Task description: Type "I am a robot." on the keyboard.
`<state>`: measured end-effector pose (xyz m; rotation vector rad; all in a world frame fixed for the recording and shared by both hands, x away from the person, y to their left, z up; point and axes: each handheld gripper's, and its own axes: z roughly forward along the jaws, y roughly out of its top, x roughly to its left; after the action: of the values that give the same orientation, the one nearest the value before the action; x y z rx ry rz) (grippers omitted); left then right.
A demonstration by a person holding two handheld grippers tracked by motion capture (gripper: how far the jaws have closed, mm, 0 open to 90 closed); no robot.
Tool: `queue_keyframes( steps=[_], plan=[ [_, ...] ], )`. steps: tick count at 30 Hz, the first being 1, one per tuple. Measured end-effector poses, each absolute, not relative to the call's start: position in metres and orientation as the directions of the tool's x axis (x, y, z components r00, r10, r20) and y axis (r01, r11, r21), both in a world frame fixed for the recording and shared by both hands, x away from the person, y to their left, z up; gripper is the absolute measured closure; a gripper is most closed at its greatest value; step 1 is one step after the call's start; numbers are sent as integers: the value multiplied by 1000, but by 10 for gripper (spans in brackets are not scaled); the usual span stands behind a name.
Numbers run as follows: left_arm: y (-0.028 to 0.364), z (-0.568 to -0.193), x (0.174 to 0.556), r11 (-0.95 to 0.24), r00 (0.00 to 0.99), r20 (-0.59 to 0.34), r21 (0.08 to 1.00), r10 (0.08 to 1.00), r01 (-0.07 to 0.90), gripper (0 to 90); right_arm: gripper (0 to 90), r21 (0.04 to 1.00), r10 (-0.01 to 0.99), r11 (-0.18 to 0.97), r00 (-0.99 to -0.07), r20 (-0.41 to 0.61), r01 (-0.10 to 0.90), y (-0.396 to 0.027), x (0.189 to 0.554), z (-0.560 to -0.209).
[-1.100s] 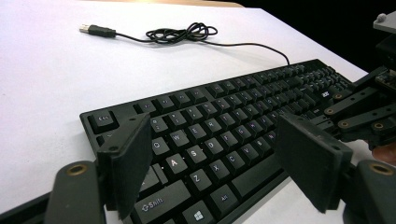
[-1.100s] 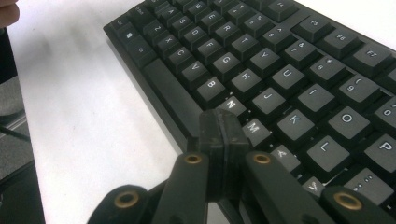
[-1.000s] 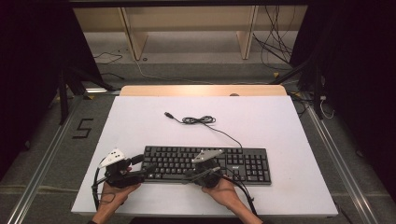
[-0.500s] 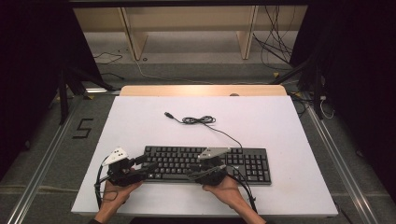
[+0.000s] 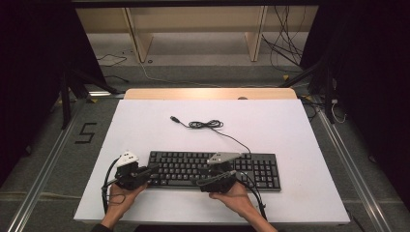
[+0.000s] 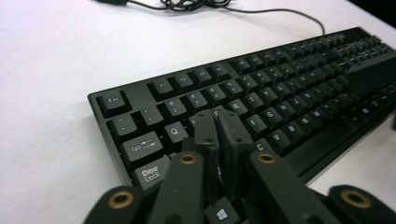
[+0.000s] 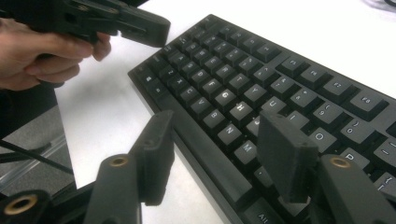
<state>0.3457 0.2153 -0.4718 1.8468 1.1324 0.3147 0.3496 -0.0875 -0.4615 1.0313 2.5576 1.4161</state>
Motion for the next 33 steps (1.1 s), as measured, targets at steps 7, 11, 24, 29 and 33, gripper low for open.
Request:
queue_keyframes(
  steps=[7,11,24,29,33],
  plan=[
    [212,-475,350,-173,538,-232,782,810,599,889,446,779,563,350,-781,270,521,-90,347,-459],
    [211,-478,354,-182,531,-233,767,815,615,889,425,783,567,343,-779,269,520,-92,346,-457],
    [208,-484,360,-204,528,-228,743,818,637,890,412,786,573,336,-775,266,518,-96,345,-456],
    [207,-486,361,-206,526,-235,733,818,648,891,412,786,578,330,-770,269,523,-98,345,-455],
    [207,-486,360,-201,523,-239,733,818,650,890,414,786,582,329,-768,268,523,-98,346,-455]
  ],
)
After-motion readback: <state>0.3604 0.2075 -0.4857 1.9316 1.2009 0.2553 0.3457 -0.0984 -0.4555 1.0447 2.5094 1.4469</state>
